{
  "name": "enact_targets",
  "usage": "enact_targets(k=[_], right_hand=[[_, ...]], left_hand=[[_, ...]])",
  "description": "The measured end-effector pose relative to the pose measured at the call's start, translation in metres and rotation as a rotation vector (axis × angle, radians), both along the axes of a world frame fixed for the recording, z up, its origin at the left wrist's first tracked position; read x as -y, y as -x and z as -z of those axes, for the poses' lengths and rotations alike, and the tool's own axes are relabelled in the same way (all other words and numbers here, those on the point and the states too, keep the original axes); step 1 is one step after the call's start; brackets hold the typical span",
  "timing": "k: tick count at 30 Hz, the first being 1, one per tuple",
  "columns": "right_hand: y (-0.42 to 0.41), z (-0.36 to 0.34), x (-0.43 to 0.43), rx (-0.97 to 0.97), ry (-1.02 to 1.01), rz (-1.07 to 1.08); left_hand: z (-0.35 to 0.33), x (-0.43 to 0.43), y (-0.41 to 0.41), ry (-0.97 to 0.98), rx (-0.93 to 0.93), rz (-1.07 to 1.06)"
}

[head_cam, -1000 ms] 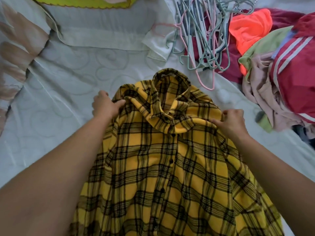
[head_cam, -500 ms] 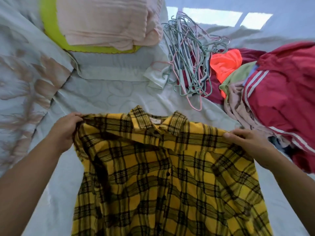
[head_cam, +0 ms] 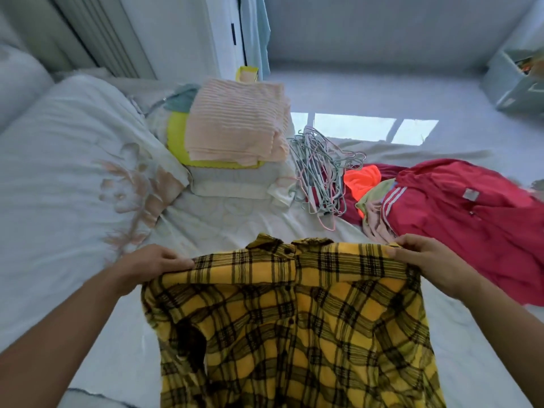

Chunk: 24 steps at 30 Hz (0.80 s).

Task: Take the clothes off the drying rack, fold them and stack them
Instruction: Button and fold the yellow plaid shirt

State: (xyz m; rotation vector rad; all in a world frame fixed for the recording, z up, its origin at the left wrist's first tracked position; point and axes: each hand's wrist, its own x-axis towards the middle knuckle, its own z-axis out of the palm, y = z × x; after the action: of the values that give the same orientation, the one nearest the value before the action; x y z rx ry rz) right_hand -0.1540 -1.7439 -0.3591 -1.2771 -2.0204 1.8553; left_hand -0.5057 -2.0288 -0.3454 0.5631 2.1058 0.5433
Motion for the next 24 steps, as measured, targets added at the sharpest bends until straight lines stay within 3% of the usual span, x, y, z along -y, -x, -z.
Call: enact_targets(k=[5, 10, 12, 14, 18, 20, 24], right_hand=[[-0.066, -0.046, 0.053, -0.01, -0.18, -0.029], [-0.139, -0.097, 0.111, -0.028, -0.768, 0.103], [-0.168, -0.13, 0.137, -0.068, -0.904, 0.148], [-0.192, -0.164, 0.156, -0.104, -0.95, 0.166], [-0.221, -0.222, 0.187, -0.166, -1.016, 0.157], [-0.23, -0.245, 0.201, -0.211, -1.011, 0.122], [-0.25, -0.278, 0.215, -0.155, -1.087, -0.006]], left_hand=[[-0.043, 0.066, -0.053, -0.355, 0.007, -0.206], [-0.093, 0.118, -0.141, -0.543, 0.086, -0.284], [-0.126, 0.138, -0.17, -0.572, 0.075, -0.253], [-0.165, 0.159, -0.193, -0.545, -0.008, -0.156], [-0.24, 0.202, -0.236, -0.226, -0.272, 0.036], [-0.263, 0.219, -0.253, -0.215, -0.317, 0.065], [-0.278, 0.239, -0.267, -0.679, -0.361, -0.136]])
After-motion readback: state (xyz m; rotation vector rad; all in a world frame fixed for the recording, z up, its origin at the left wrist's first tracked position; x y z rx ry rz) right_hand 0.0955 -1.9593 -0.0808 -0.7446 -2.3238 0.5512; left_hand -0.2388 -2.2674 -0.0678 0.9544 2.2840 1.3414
